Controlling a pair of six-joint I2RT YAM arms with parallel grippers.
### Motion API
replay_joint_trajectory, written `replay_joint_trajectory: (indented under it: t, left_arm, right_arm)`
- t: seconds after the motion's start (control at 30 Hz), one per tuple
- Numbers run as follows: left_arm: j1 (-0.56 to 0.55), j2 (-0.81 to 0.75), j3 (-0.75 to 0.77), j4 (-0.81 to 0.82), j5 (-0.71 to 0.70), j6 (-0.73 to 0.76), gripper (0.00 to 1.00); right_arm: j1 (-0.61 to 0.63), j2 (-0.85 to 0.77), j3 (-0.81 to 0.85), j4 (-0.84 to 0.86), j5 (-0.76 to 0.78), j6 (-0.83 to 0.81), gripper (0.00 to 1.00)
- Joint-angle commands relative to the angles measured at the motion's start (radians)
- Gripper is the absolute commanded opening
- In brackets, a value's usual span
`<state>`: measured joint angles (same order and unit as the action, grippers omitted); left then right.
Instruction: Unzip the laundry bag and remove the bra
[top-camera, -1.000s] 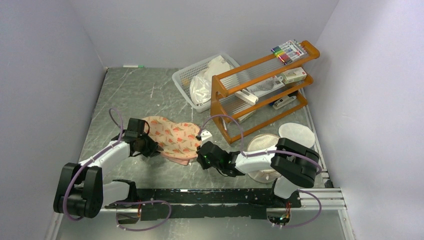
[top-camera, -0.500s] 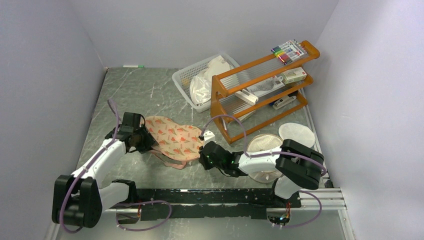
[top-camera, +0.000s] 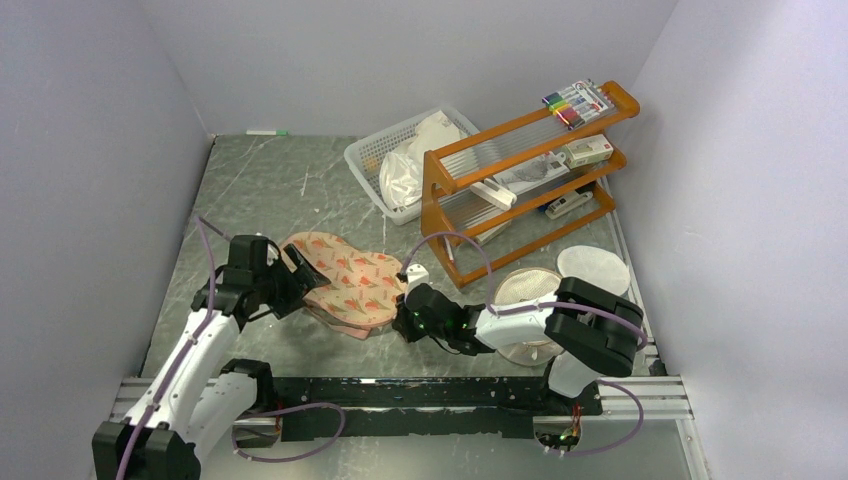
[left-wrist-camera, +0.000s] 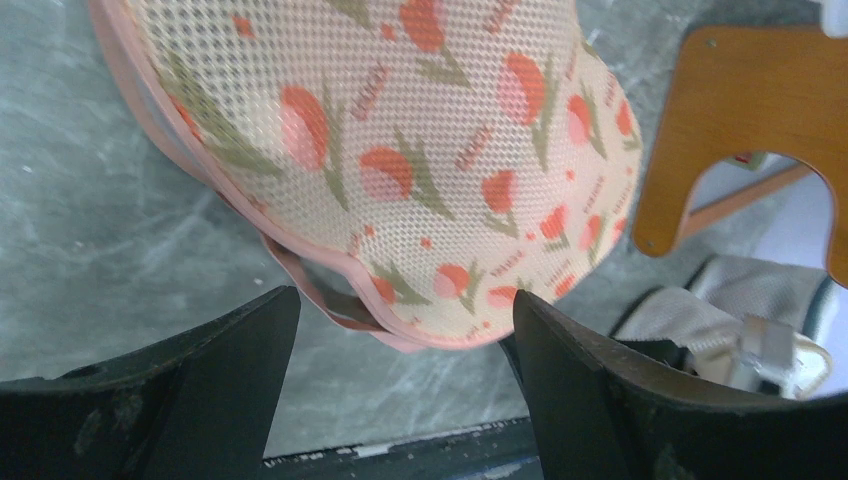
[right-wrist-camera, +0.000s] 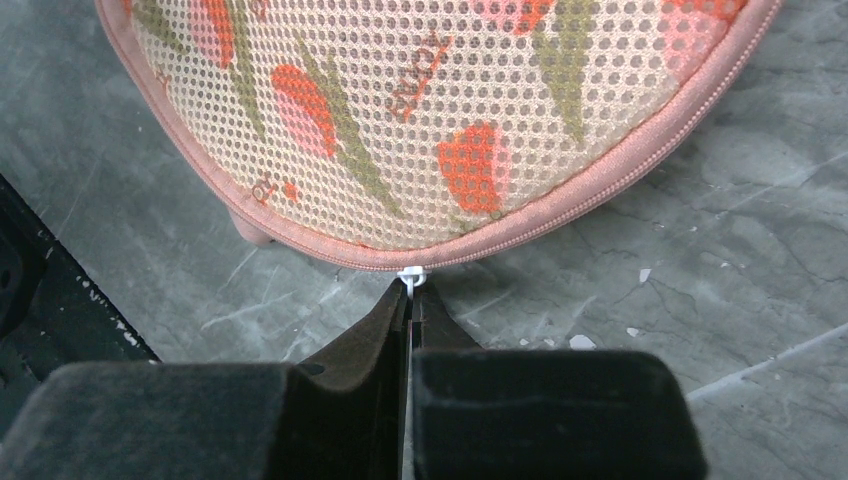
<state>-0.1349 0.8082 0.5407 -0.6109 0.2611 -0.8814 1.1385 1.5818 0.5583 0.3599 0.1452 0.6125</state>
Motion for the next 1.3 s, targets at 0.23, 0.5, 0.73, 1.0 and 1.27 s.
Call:
replay_joint_trajectory:
  t: [0.23, 0.5, 0.73, 1.0, 1.27]
  left_arm:
    - [-0.225, 0.028, -0.09, 0.155, 0.032, -0.237, 0.9]
    - [-0.347, 0.188, -0.13, 0.344, 0.004, -0.389, 0.9]
    - [-0.425, 0.226, -0.204, 0.446, -0.043, -0.543, 0.85]
    - [-0.428, 0.256, -0.204, 0.427, -0.106, -0.545, 0.62]
    - [-0.426, 0.165, -0.21, 0.369, -0.191, -0.52, 0.13]
  right_arm:
    - [0.009, 0.018, 0.046, 0.077, -0.046, 0.038, 0.0]
    - [0.017, 0.037, 0.091, 0.077, -0.066, 0.038, 0.0]
    - [0.02, 0.04, 0.101, 0.077, -0.068, 0.04, 0.0]
    - [0.026, 0.064, 0.099, 0.089, -0.087, 0.046, 0.0]
    - [0.029, 0.05, 0.049, 0.063, -0.062, 0.036, 0.0]
